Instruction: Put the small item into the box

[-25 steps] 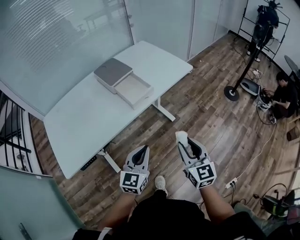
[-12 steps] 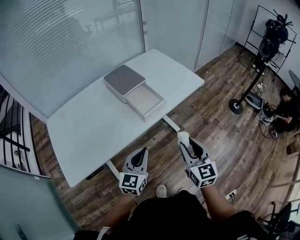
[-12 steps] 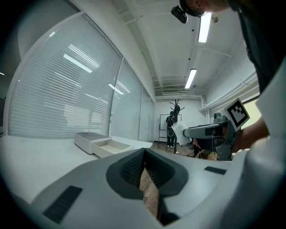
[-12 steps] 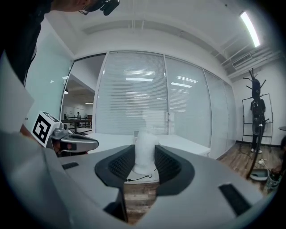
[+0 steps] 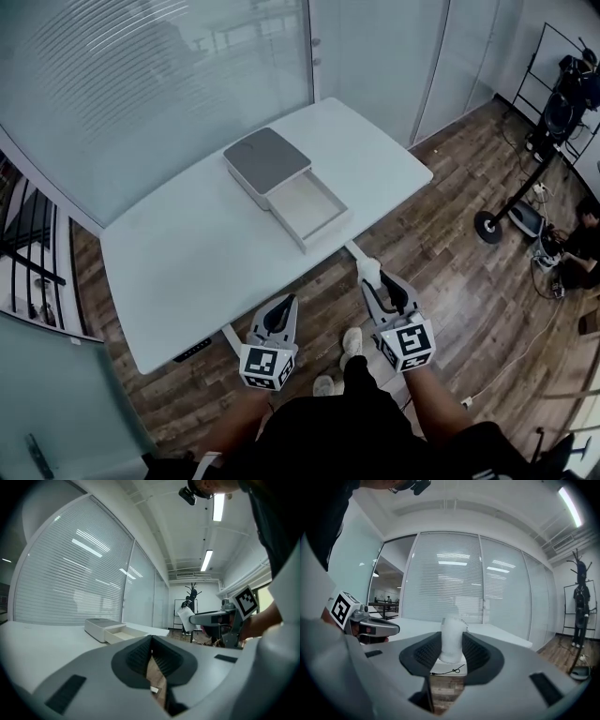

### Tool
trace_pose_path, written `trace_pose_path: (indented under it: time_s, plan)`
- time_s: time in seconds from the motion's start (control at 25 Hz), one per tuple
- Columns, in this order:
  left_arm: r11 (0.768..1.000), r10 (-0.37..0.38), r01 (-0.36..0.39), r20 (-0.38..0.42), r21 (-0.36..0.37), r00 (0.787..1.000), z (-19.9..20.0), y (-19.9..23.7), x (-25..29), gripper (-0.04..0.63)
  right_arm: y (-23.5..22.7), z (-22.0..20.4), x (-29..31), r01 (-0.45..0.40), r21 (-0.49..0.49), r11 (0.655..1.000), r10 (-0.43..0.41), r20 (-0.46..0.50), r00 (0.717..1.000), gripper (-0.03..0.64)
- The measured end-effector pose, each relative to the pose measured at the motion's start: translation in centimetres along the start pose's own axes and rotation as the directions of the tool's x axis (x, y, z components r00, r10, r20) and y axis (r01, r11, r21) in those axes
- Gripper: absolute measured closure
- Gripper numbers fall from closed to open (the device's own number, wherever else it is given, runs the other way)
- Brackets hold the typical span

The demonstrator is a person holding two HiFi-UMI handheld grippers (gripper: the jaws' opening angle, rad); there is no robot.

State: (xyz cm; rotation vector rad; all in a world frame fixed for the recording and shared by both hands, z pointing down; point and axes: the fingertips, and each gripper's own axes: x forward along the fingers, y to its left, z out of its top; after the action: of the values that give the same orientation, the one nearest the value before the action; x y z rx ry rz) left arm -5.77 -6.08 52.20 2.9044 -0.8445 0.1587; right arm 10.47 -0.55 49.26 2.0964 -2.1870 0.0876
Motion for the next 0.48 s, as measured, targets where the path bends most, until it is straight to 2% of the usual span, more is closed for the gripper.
trace_pose_path:
  time_s: [0.16,0.48]
  plan:
    - [1.000,0.024,-0.024,-0.017,-0.009,1.000,-0.5,0.9,1.4,0.583,-0.8,-0.6,1.8,-0.021,0.039,0.999,0.021,0.006,1.000,0.472]
    - [0.997,0.073,-0.073,-0.029,0.002,0.997,0.4,3.3,7.1,0.583,-4.2,-0.3,8.1,-0.107,0.031,0.994,0.107,0.009,0.994,0.472]
